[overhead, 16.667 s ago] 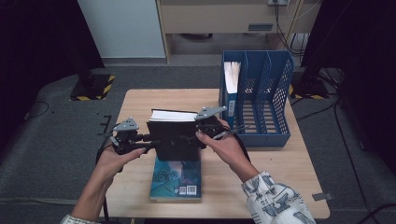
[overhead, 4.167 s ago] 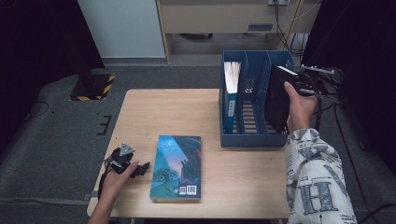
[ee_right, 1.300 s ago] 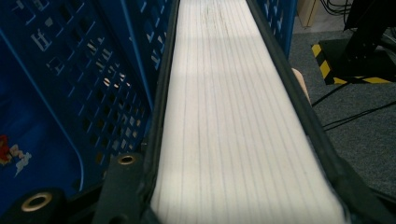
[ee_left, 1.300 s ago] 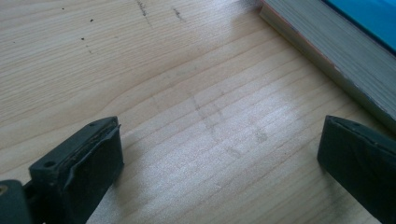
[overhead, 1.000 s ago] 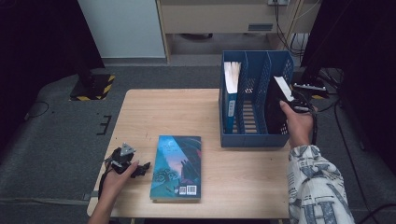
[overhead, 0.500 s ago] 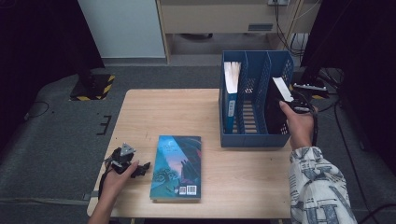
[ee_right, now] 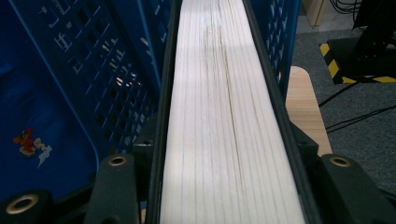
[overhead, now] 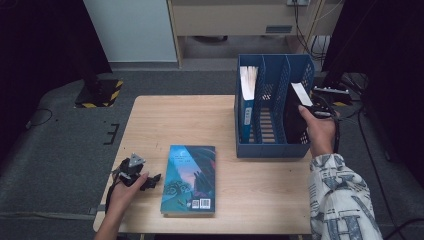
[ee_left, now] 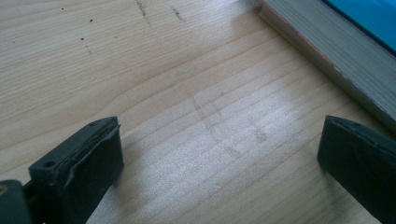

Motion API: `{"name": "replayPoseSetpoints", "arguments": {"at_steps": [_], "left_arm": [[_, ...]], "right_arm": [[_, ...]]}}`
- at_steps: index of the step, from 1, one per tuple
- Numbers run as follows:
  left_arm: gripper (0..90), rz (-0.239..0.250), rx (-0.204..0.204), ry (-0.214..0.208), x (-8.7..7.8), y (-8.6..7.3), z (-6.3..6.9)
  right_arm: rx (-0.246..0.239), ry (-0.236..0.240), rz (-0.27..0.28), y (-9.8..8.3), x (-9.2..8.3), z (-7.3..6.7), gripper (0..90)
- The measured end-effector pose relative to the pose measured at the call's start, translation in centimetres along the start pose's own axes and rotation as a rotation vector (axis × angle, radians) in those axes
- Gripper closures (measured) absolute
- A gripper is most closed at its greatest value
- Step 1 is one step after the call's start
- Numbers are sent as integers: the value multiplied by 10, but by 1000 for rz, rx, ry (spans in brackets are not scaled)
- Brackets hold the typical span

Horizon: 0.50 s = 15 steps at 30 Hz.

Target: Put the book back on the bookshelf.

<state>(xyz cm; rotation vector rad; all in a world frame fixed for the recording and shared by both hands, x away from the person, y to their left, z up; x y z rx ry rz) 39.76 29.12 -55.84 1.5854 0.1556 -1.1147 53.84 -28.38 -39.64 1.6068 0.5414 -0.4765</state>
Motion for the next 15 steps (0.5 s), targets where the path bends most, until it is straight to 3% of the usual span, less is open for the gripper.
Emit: {"name": "replayPoseSetpoints", "arguments": {"at_steps": [15], "left_arm": [[0, 0, 0, -1, 0, 0, 0]], "right_arm": [[37, 7, -15, 2, 6, 0, 433]]}}
Point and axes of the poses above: each handheld gripper's, and its own axes: x roughly forward along the jaws, y roughly out of its top, z roughly to its right, the point moved 3 cm from there along x, roughly forward along the jaws, and after that the axes turned 7 degrees about -y, right-handed, at the moved point
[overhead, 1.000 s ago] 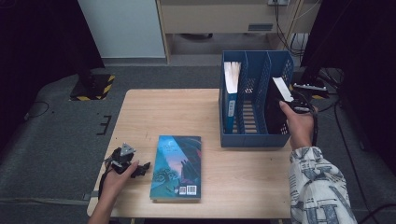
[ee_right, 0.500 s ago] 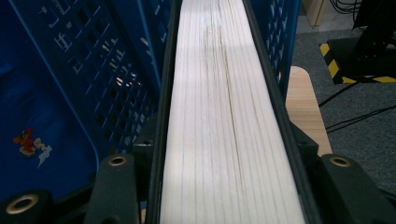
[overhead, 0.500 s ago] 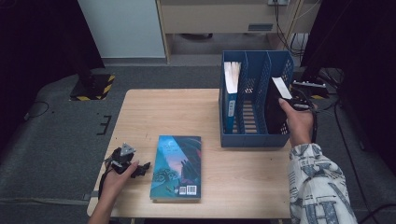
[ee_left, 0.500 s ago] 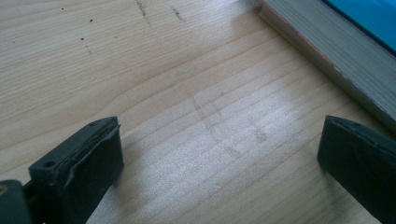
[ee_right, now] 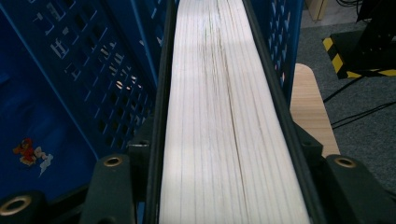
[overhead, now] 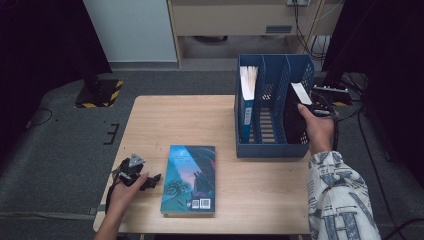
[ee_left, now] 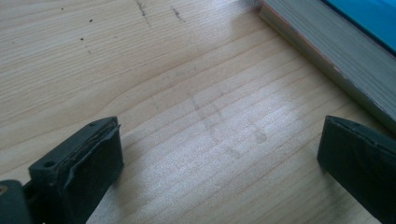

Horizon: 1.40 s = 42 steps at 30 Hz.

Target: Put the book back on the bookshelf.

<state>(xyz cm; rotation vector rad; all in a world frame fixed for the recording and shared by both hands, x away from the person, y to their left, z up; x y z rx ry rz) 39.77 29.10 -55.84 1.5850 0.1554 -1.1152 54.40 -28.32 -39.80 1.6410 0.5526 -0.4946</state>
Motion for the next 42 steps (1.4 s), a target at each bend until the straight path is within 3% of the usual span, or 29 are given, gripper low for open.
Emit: {"name": "replayPoseSetpoints", "arguments": {"at_steps": [10, 20, 34, 42], "left_arm": [[0, 0, 0, 0, 0, 0, 0], [0, 1, 1, -1, 0, 0, 0], [0, 0, 1, -1, 0, 0, 0], [0, 0, 1, -1, 0, 0, 0]], "right_arm": [[-18, -8, -2, -1, 0, -4, 448], [-66, -35, 15, 0, -4, -4, 510], [-42, -41, 44, 6, -4, 0, 529], [-54, -44, 51, 12, -1, -2, 530]]}}
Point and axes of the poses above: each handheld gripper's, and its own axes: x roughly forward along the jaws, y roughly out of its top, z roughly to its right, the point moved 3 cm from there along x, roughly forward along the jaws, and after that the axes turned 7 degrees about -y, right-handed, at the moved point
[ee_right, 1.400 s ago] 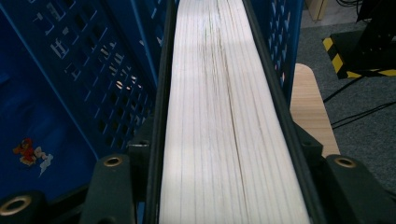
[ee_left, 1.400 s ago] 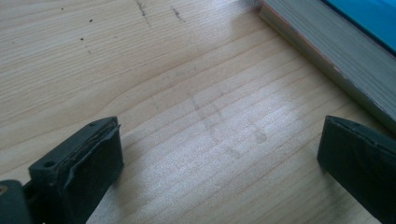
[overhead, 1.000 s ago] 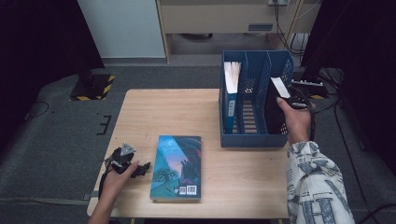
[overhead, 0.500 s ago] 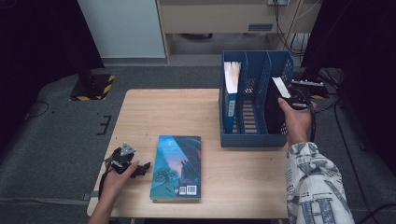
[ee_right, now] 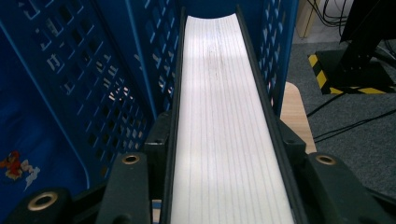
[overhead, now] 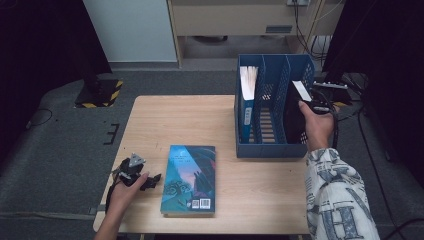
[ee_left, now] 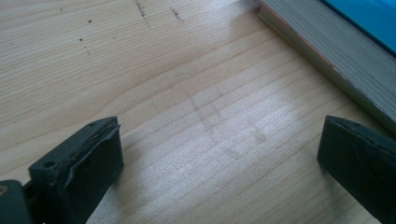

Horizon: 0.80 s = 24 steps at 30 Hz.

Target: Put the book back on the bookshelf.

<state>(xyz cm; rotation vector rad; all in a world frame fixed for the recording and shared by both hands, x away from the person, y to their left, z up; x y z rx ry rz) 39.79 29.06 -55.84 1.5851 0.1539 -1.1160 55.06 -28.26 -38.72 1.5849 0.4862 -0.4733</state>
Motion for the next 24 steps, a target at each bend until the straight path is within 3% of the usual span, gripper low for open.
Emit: {"name": "replayPoseSetpoints", "arguments": {"at_steps": [5, 13, 24], "left_arm": [[0, 0, 0, 0, 0, 0, 0], [0, 5, -4, 0, 0, 0, 0], [0, 4, -3, -1, 0, 0, 0]], "right_arm": [[3, -9, 18, 8, 4, -1, 530], [-31, -28, 19, 22, 20, -7, 530], [-40, -55, 12, 21, 33, -4, 530]]}}
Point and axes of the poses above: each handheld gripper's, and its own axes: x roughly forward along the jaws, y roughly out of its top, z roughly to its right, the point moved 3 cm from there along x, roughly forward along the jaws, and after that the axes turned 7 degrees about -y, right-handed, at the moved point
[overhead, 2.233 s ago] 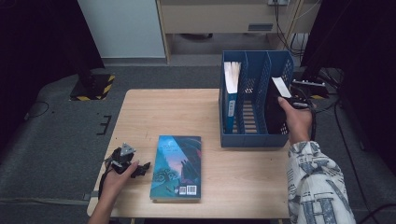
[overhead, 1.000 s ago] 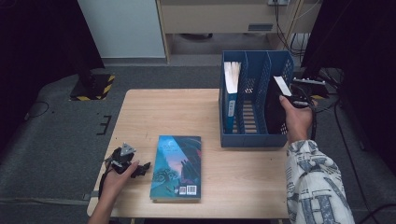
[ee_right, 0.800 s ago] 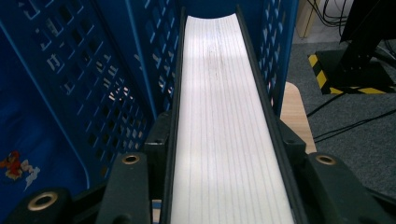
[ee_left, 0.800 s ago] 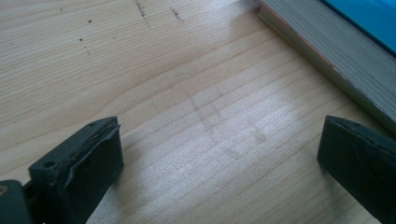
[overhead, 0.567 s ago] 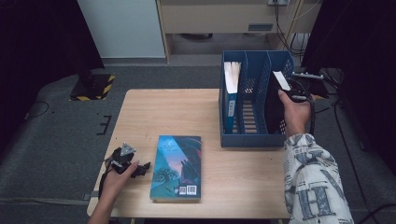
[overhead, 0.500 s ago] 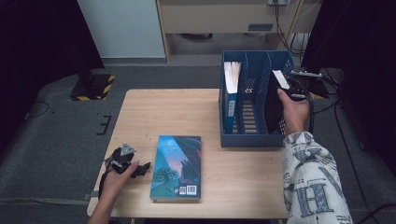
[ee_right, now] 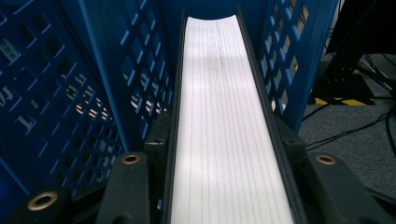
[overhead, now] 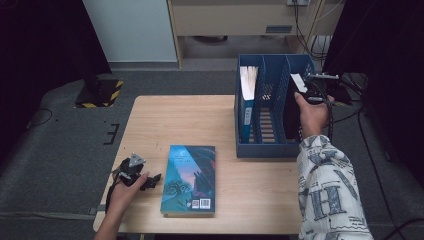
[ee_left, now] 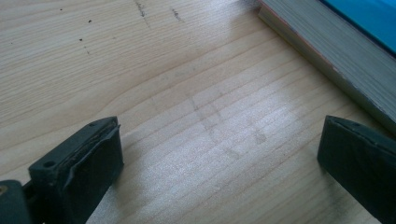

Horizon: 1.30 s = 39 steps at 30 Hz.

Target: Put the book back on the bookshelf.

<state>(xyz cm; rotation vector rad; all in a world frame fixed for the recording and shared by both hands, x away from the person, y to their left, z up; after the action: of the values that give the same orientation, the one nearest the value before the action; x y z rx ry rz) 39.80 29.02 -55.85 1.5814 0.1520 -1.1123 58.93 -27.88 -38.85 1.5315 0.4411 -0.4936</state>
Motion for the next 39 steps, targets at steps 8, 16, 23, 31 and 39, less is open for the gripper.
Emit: {"name": "replayPoseSetpoints", "arguments": {"at_steps": [8, 16, 23, 31, 39], "left_arm": [[0, 0, 0, 0, 0, 0, 0], [0, -4, 6, -2, 0, 0, 0], [0, -5, 7, -2, 0, 0, 0], [0, -4, 7, -2, 0, 0, 0], [0, -5, 7, -2, 0, 0, 0]], "right_arm": [[8, -7, 10, -2, 3, -3, 526], [57, 37, 28, -10, -1, -3, 465], [63, 97, 33, -11, -14, -9, 396], [103, 145, 35, -14, -25, -3, 371], [71, 176, 42, -19, -33, -6, 224]]}}
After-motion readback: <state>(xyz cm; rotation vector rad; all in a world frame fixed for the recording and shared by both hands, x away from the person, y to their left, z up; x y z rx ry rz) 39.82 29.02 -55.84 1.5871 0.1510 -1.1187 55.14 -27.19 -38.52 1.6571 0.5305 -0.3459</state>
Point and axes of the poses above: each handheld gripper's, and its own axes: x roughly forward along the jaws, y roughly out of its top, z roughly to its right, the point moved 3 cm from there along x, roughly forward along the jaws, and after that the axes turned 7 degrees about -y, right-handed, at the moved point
